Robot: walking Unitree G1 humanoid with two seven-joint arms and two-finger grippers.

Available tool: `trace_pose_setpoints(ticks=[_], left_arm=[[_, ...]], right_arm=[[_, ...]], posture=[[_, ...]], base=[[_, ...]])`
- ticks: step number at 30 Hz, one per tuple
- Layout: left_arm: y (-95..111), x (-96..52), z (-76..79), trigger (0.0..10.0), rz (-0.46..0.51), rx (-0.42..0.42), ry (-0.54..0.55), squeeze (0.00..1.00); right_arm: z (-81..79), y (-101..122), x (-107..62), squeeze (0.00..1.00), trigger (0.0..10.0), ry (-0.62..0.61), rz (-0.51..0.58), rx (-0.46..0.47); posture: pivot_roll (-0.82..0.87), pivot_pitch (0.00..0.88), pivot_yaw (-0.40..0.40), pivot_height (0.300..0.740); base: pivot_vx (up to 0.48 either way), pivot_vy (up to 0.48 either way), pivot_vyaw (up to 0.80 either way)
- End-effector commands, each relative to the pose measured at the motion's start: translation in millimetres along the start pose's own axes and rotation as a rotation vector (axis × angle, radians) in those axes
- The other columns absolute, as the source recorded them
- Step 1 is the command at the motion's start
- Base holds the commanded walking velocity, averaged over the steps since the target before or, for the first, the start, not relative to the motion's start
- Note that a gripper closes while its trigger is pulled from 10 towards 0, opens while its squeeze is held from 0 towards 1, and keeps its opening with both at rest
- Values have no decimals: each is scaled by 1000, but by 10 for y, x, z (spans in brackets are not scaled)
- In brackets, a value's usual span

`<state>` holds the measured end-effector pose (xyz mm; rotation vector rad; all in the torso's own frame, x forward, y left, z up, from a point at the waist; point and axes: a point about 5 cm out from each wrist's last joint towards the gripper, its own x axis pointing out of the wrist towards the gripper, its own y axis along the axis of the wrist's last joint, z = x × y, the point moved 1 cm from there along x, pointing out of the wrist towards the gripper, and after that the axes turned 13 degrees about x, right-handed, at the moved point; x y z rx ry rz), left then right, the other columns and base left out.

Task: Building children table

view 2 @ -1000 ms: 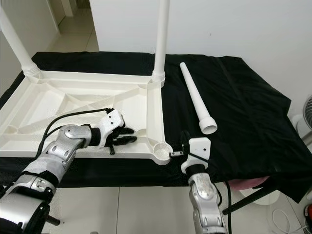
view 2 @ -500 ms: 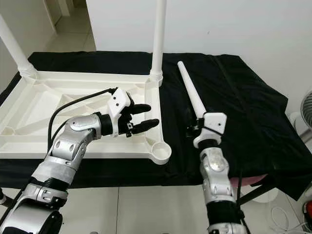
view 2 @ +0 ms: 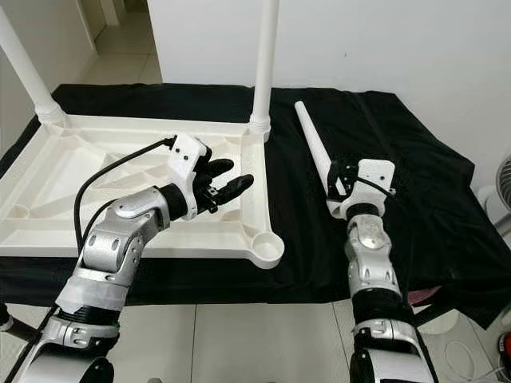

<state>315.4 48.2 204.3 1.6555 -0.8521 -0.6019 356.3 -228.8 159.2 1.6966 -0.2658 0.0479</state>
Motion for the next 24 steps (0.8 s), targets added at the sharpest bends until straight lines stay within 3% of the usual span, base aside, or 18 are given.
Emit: trace_pose_setpoints(ticks=[1, 11, 24], left_arm=[[9, 15, 53, 10000, -9, -11, 11, 0], [88, 31, 226, 10000, -24, -18, 14, 0], [76, -21, 275, 10000, -48, -12, 21, 0]], right_arm=[[21, -11, 36, 0, 10000, 6, -18, 12], [-23, -134, 120, 0, 10000, 94, -104, 92], [70, -404, 8, 0, 10000, 66, -185, 108]], posture=[[-72, 0, -5, 740], [-26, 38, 4, 740], [-7, 50, 14, 740]], base=[[0, 0, 0], [0, 0, 0], [0, 0, 0]])
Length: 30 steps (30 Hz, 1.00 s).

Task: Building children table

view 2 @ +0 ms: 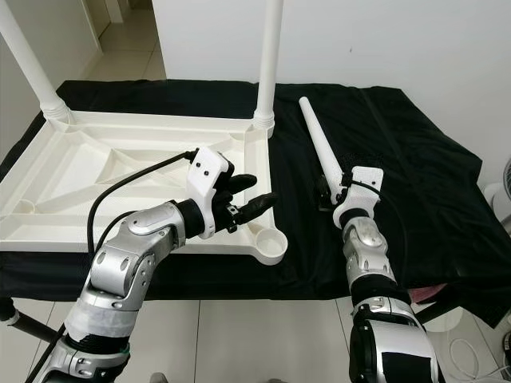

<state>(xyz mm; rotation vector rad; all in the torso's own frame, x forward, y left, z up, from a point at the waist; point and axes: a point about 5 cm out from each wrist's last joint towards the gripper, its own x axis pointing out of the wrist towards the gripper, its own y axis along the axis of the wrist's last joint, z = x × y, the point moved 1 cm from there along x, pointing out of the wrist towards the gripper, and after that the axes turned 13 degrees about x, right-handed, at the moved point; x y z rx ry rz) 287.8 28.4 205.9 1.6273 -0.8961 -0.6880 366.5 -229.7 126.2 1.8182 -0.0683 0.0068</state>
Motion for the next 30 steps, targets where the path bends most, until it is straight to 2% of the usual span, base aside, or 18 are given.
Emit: trace_pose_setpoints(ticks=[1, 6, 12, 30], left_arm=[[-23, -15, -50, 10000, -38, 5, 105, 0], [-13, -20, -40, 10000, -42, 10, 100, 0], [0, -24, -63, 10000, -42, 14, 106, 0], [10, -8, -64, 10000, -28, 12, 127, 0]], right_arm=[[29, -64, -24, 0, 10000, -12, -22, -2], [106, -151, -55, 0, 10000, -30, -59, -10], [104, -218, -51, 0, 10000, -31, -98, -28], [24, -145, 32, 0, 10000, 1, -77, -77]], posture=[[-7, 50, 14, 740], [-6, 51, 17, 740], [5, 41, 24, 740], [9, 21, 10, 740]], base=[[0, 0, 0], [0, 0, 0], [0, 0, 0], [0, 0, 0]])
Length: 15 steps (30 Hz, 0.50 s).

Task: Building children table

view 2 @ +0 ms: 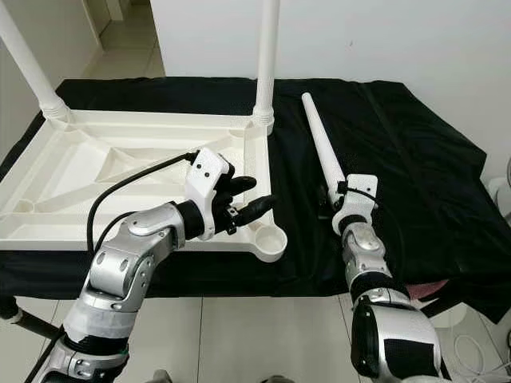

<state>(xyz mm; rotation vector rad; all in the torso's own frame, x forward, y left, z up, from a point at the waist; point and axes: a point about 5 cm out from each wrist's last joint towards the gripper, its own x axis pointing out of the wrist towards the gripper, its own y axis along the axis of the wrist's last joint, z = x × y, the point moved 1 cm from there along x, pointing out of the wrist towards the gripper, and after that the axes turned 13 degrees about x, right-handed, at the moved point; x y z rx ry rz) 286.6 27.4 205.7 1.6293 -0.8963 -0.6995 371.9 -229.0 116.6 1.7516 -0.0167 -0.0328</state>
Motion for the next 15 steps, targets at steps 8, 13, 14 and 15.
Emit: trace_pose_setpoints(ticks=[8, 13, 14, 15], left_arm=[[-26, -20, -44, 10000, -26, 8, 120, 0], [-70, -17, -28, 10000, -24, 25, 97, 0], [-89, -8, -45, 10000, -22, 47, 96, 0], [-89, -8, -45, 10000, -22, 47, 96, 0]], right_arm=[[-52, -153, -4, 0, 7725, 19, -103, 12], [-81, -181, 0, 0, 2196, 38, -128, -10], [-81, -177, 6, 0, 0, 34, -131, 10], [-81, -177, 6, 0, 0, 34, -131, 10]], posture=[[6, 15, 5, 740], [-6, 11, -10, 740], [-23, 4, -24, 740], [-23, 4, -24, 740]], base=[[0, 0, 0], [0, 0, 0], [0, 0, 0], [0, 0, 0]])
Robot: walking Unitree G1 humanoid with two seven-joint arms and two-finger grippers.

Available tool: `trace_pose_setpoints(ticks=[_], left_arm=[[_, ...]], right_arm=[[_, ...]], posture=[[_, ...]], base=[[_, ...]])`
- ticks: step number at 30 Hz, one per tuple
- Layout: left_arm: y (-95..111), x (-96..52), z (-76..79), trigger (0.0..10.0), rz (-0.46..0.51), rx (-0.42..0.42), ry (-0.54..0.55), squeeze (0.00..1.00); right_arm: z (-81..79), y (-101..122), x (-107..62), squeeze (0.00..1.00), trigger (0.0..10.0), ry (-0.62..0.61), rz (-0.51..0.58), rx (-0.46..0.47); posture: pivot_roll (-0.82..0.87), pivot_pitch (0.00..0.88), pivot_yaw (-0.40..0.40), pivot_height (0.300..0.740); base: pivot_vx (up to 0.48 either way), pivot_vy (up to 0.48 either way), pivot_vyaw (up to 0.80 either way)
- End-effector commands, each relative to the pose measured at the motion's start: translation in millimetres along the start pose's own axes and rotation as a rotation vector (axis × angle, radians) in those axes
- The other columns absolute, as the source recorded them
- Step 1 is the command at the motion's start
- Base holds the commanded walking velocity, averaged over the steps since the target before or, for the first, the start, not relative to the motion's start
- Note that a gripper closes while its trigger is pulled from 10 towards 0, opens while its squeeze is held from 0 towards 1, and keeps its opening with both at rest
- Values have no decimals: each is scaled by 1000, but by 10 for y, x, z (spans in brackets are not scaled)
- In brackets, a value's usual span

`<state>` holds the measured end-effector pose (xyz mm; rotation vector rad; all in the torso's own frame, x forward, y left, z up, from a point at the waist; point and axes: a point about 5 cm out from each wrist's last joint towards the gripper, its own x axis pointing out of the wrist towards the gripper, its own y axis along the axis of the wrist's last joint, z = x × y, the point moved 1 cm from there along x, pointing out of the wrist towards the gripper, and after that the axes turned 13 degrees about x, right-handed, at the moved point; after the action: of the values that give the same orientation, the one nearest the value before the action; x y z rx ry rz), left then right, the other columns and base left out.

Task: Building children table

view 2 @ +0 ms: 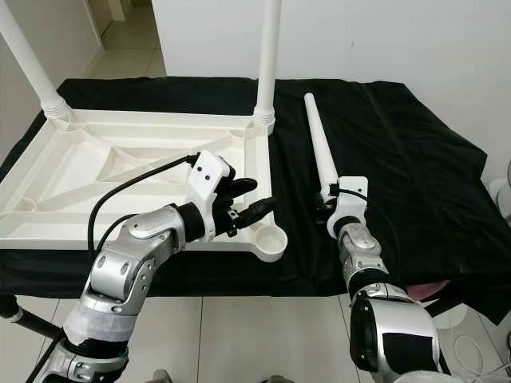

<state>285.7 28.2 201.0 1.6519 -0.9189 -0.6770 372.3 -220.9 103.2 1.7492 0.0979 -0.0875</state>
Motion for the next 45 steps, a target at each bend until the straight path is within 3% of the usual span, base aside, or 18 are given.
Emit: trace_pose_setpoints(ticks=[1, 11, 12, 13, 14, 20, 25, 29, 31, 36, 37, 38, 41, 42, 44, 45], left_arm=[[-59, 8, -72, 10000, -36, 18, 91, 0], [-61, 77, -282, 10000, -12, 8, 180, 0], [-57, 79, -300, 10000, -4, -6, 193, 0], [-57, 79, -300, 10000, -4, -6, 193, 0], [-73, 64, -325, 10000, 1, -28, 205, 0], [-131, 27, -424, 10000, -19, -44, 267, 0], [-185, 21, -610, 10000, -53, -105, 355, 0], [-191, 29, -630, 10000, -49, -109, 354, 0], [-179, 38, -612, 10000, -29, -104, 307, 0], [-166, 35, -588, 10000, -14, -93, 273, 0], [-159, 25, -577, 10000, -4, -80, 250, 0], [-163, 4, -569, 10000, 8, -89, 215, 490], [-163, 4, -569, 10000, 8, -89, 215, 490], [-155, -18, -558, 10000, 27, -106, 173, 1000], [-108, -50, -563, 10000, 57, -100, 101, 1000], [-108, -50, -563, 10000, 57, -100, 101, 1000]], right_arm=[[-33, -26, 10, 0, 0, 13, -22, 17], [-16, 56, 20, 0, 0, -16, 38, 39], [6, 60, 13, 0, 5647, -43, 50, 35], [6, 60, 13, 0, 5647, -43, 50, 35], [23, 56, 1, 0, 10000, -66, 66, 42], [24, 65, -21, 0, 10000, -101, 114, 28], [-59, 210, -39, 0, 10000, -143, 259, -62], [-89, 269, -48, 0, 10000, -125, 307, -32], [-126, 381, -76, 0, 10000, -87, 394, 23], [-146, 441, -97, 0, 10000, -68, 442, 31], [-173, 506, -118, 0, 10000, -56, 491, 42], [-230, 613, -141, 0, 10000, -33, 558, 27], [-230, 613, -141, 0, 10000, -33, 558, 27], [-281, 711, -157, 0, 10000, -13, 611, 29], [-377, 926, -176, 0, 10000, 23, 707, 19], [-377, 926, -176, 0, 10000, 23, 707, 19]], posture=[[-23, 4, -24, 740], [-40, 0, -32, 740], [-41, 0, -34, 740], [-41, 0, -34, 740], [-46, 0, -33, 740], [-50, 0, -34, 740], [-68, 0, -34, 740], [-70, 0, -34, 740], [-78, 0, -32, 740], [-80, 0, -30, 740], [-80, 0, -30, 740], [-85, 0, -22, 740], [-85, 0, -22, 740], [-84, 0, -18, 740], [-82, 0, -7, 740], [-82, 0, -7, 740]], base=[[0, 0, 0], [0, 0, 0], [0, 0, 0], [0, 0, 0], [0, 0, 0], [0, 0, 0], [0, 0, 0], [0, 0, 0], [0, 0, 0], [0, 0, 0], [0, 0, 0], [0, 0, 0], [0, 0, 0], [0, 0, 0], [0, 0, 0], [0, 0, 0]])
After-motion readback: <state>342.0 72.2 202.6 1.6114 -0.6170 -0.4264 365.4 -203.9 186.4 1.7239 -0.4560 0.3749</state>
